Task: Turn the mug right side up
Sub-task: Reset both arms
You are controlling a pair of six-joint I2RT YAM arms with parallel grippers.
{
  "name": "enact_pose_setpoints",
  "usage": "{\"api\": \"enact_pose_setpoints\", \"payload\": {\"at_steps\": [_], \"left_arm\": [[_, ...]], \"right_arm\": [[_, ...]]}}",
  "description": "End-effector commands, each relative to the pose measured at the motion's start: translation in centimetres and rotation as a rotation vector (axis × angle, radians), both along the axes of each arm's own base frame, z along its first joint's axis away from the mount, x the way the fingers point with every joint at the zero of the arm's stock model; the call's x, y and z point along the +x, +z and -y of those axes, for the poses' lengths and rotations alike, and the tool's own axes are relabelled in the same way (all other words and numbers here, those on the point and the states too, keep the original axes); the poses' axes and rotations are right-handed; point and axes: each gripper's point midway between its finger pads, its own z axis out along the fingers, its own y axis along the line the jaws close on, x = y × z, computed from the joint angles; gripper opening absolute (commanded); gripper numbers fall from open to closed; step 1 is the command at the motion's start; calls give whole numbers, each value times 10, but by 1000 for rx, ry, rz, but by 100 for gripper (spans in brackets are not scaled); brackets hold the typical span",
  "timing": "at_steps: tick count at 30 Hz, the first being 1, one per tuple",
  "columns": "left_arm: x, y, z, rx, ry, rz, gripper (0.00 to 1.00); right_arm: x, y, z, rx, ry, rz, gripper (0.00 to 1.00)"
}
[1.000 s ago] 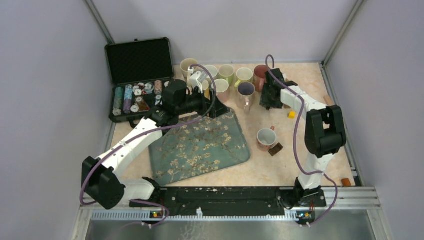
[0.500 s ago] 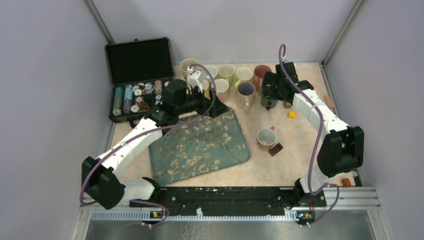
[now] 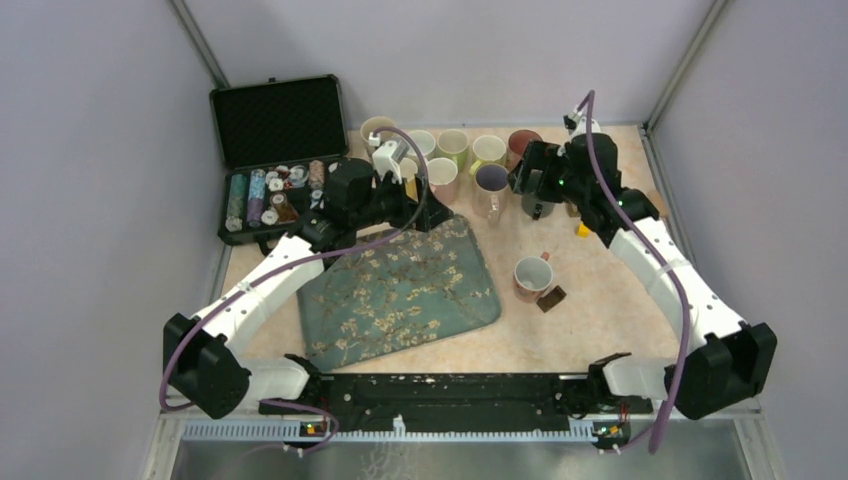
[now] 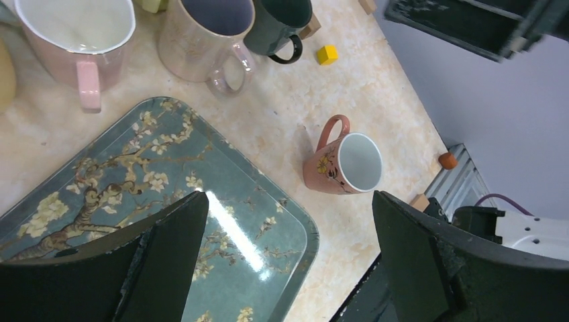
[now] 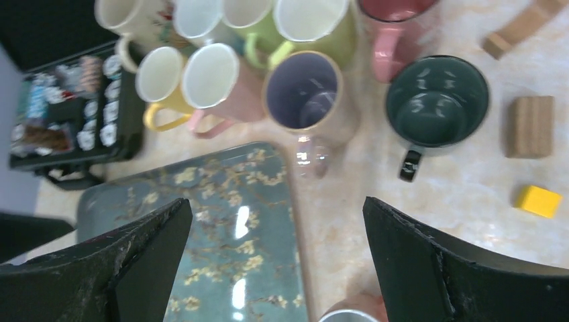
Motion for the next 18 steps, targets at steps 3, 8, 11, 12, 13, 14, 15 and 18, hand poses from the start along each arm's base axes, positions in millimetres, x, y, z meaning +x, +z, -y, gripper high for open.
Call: {"api": "enact_pose_setpoints", "payload": {"at_steps": [3,8,11,12,13,14,15,18], "left_arm": [[16,21,-9,-8,86,63,99],[21,23,-16,-5,140,74,99],[24,24,-19,11,166,75,99],[25,24,-22,17,178,74,99],[25,23,-23,22,185,75,99],[25,23,-24,24,188,76,99],[25,24,-25,27,191,80,99],[25,24,-26,31,195,84,99]], "right_arm": [[-27,62,-46,145,179,213,99],[-39,77,-51,198,208,297,99],[-41,83,-51,215,211,329,99],[-40,85,-51,216,210,334,99],[-39,86,-50,216,206,341,99],[-39,87,-50,217,205,345,99],[-38,87,-50,216,202,347,99],[-37,87,-50,216,197,348,99]]}}
